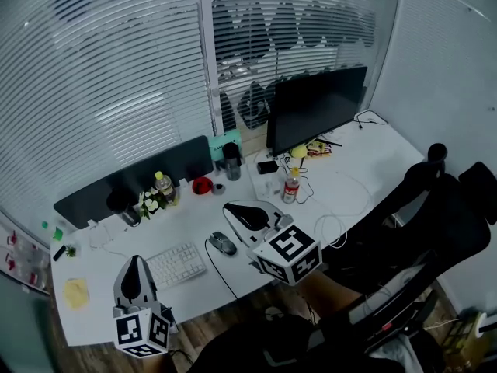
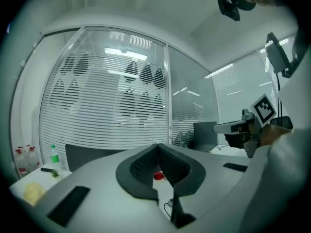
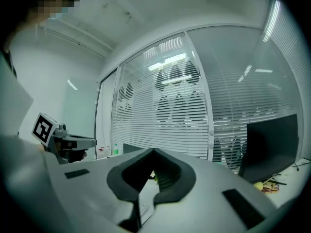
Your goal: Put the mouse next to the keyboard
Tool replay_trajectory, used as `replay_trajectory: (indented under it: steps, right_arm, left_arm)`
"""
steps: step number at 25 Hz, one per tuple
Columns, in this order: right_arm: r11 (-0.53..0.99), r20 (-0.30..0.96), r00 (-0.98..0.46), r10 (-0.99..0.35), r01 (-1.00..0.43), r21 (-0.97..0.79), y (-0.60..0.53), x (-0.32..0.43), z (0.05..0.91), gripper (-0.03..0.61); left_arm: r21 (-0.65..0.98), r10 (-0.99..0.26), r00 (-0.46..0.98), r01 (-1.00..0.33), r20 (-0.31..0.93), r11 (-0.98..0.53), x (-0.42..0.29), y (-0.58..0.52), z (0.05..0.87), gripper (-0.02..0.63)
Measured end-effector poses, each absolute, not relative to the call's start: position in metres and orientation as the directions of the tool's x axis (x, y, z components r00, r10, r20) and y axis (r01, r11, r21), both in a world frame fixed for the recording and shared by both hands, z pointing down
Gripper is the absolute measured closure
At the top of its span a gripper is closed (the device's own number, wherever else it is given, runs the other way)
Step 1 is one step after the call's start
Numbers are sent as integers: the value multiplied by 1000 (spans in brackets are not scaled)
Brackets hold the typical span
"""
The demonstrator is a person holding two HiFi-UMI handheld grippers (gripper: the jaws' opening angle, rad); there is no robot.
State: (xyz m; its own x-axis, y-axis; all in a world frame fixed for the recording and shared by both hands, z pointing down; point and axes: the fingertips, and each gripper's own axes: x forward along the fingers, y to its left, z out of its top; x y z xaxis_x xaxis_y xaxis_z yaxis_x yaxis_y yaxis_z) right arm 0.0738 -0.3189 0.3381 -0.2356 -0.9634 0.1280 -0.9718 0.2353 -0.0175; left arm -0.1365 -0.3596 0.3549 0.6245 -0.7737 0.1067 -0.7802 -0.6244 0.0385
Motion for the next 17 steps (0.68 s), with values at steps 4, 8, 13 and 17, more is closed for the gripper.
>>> replay_trajectory:
  steps: [4, 8, 13, 17]
  right_arm:
    - [242, 136, -242, -961, -970, -17, -322, 77, 343, 580]
    - [243, 134, -241, -961, -970, -5, -327, 82, 342, 580]
    - [234, 138, -233, -963, -972, -12, -331, 91, 338, 580]
    - [235, 149, -235, -960, -972, -14, -334, 93, 345, 580]
  left_arm:
    - [19, -784, 610, -790, 115, -613, -137, -364, 356, 584]
    - [-10, -769, 627, -774, 127, -633, -132, -359, 356, 583]
    - [-20, -770, 623, -775, 135, -631, -129, -361, 355, 583]
    - [-12, -773, 619, -779, 139, -626, -126, -362, 359, 583]
